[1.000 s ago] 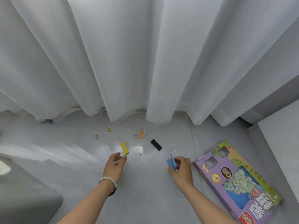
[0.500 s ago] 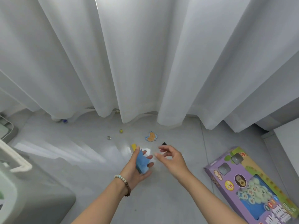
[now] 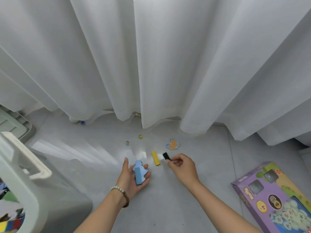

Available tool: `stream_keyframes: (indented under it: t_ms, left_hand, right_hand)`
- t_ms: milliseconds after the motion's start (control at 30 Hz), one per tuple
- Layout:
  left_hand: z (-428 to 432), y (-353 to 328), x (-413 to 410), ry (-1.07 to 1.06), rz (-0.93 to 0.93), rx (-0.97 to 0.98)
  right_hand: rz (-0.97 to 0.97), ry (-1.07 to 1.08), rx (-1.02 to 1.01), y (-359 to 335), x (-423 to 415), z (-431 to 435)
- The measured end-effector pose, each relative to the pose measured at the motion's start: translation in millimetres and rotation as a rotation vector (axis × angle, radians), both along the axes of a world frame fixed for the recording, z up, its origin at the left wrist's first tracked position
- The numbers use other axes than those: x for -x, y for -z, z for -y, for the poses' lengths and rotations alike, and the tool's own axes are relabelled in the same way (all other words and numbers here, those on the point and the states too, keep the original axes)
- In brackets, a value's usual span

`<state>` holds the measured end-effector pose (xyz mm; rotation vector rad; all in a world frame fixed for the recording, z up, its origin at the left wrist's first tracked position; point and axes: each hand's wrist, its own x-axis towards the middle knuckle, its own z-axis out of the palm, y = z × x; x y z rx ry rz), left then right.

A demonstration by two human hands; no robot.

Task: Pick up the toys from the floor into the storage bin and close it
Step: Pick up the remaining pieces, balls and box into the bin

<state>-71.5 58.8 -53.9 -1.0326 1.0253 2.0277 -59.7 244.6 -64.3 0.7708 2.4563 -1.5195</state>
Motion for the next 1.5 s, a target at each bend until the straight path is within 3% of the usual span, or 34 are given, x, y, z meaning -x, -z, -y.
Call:
stream_keyframes:
  t_ms: [100, 200, 333, 567, 633, 767, 900, 967, 1067, 1167, 1333, 1500]
  left_hand:
    - [0, -4, 3, 0.057, -0.009, -0.063]
    - [1, 1, 9, 0.096, -0.120, 0.050]
    - [14, 11, 12, 0.071, -0.181, 0.233]
    - [32, 16, 9, 0.153, -0.170, 0.234]
    - [33, 12, 15, 0.131, -0.179, 0.219]
    - [31, 5, 20, 0.081, -0.103, 0.191]
    - [28, 7, 16, 0.003, -0.007, 0.028]
    - [29, 3, 18, -0.002, -0.008, -0.023]
    - [33, 1, 20, 0.004, -0.009, -0.032]
    - [34, 2, 18, 0.020, 0.004, -0.008]
    - [38, 6, 17, 0.024, -0.017, 0.048]
    - [41, 2, 17, 0.056, 0.001, 0.063]
  right_hand:
    - [-0.064, -0.163, 0.179, -16, 7, 35]
    - [-0.056, -0.084, 0.175, -12, 19, 34]
    - [0.027, -0.036, 0.013, 8, 34, 29]
    - [0.144, -0.167, -0.373, 19, 33, 40]
    - [0.139, -0.125, -0.305, 17, 31, 37]
    - [0.066, 0.037, 0.126, 3, 31, 46]
    - [0.090, -0.237, 0.337, -16, 32, 72]
    - [0.059, -0.248, 0.308, -15, 39, 64]
    - [-0.010, 0.066, 0.049, -1, 60, 24]
    - [0.110, 0.013, -0.148, 11, 71, -6]
    - [0.093, -0.047, -0.225, 28, 69, 4]
    - [0.089, 0.021, -0.162, 29, 58, 14]
